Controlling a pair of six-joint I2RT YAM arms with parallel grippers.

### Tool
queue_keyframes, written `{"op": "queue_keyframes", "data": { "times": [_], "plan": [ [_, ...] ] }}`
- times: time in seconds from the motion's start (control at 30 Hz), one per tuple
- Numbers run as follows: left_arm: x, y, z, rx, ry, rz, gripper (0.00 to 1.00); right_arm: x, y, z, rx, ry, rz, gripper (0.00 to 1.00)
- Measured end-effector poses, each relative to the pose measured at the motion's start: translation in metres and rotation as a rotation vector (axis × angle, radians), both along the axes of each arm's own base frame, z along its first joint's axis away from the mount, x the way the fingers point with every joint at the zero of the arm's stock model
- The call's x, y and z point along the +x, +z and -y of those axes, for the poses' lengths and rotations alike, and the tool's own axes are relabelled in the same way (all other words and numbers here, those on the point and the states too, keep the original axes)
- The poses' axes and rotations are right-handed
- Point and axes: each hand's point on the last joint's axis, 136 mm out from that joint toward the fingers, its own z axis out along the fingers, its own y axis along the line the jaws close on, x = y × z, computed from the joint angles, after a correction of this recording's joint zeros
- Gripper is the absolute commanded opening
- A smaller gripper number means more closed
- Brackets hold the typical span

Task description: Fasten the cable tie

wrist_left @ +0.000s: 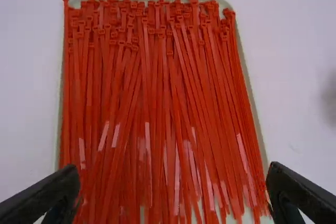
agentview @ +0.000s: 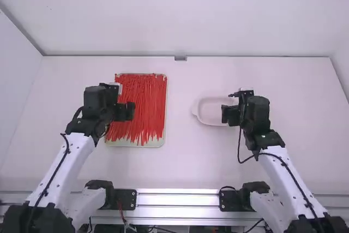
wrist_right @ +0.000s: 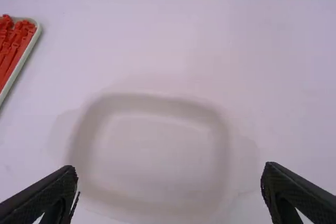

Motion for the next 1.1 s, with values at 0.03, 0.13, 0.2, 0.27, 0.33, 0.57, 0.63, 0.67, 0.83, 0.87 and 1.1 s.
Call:
{"op": "queue_keyframes", "data": {
  "times": [0.03, 0.13, 0.2, 0.27, 0.33, 0.57, 0.63, 0.67, 0.83, 0.87, 1.1],
  "plan": [
    [0.0, 0.0, 0.0, -0.002, -0.001, -0.003, 0.97, 0.0, 0.0, -0.001, -0.002, 0.004, -0.001, 0.97],
    [0.002, -0.002, 0.005, -0.009, -0.034, -0.016, 0.98, 0.001, -0.004, -0.009, -0.004, 0.028, -0.018, 0.98],
    [0.002, -0.003, 0.009, -0.012, -0.066, -0.017, 0.99, 0.001, -0.005, -0.012, -0.004, 0.036, -0.024, 0.99],
    [0.001, -0.003, 0.017, -0.024, -0.119, -0.017, 0.99, 0.001, -0.006, -0.015, -0.003, 0.046, -0.028, 0.99],
    [0.0, -0.004, 0.019, -0.029, -0.137, -0.02, 0.99, 0.001, -0.006, -0.017, -0.002, 0.052, -0.028, 0.99],
    [-0.002, -0.003, 0.026, -0.034, -0.176, -0.015, 0.99, -0.003, -0.008, -0.026, -0.004, 0.081, -0.04, 0.99],
    [0.0, -0.002, 0.026, -0.035, -0.178, -0.009, 0.99, -0.004, -0.008, -0.029, -0.003, 0.086, -0.041, 0.99],
    [0.001, 0.0, 0.026, -0.031, -0.181, 0.001, 0.99, -0.005, -0.008, -0.032, -0.003, 0.096, -0.042, 0.98],
    [0.008, 0.001, 0.023, -0.04, -0.147, 0.004, 0.99, -0.01, -0.008, -0.042, -0.007, 0.13, -0.056, 0.98],
    [0.011, 0.001, 0.021, -0.039, -0.13, -0.002, 0.99, -0.011, -0.007, -0.045, -0.009, 0.14, -0.06, 0.98],
    [0.043, 0.023, 0.018, -0.033, -0.099, 0.021, 0.99, -0.007, 0.009, -0.049, -0.004, 0.149, -0.042, 0.99]
  ]
}}
